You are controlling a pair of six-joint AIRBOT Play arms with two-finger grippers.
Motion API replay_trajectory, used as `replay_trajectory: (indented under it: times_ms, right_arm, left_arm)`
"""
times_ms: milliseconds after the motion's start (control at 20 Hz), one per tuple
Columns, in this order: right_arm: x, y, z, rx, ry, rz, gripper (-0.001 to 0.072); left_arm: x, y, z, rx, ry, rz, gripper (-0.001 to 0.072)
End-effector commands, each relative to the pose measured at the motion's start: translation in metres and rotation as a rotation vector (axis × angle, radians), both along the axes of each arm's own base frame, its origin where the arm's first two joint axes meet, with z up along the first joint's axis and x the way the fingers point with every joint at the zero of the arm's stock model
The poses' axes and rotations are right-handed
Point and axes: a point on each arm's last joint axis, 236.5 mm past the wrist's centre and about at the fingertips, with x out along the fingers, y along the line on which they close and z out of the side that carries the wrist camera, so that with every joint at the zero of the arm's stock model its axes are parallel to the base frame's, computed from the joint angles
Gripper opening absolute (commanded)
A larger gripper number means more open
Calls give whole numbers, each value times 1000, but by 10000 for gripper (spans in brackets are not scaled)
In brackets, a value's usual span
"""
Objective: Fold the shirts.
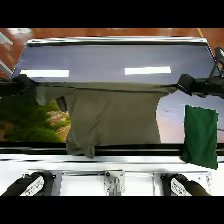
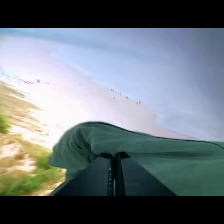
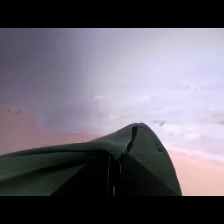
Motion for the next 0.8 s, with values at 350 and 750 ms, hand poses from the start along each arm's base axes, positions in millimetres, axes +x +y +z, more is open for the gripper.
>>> replay_trajectory:
  times_ms: [350, 750]
  right_arm:
    - [11, 21, -120, 147, 324, -44, 136]
    - [-89, -67, -111, -121, 567, 78, 603]
  left_arm:
    - [16, -121, -156, -178, 390, -260, 49]
    - [-43, -22, -154, -59, 621, -220, 552]
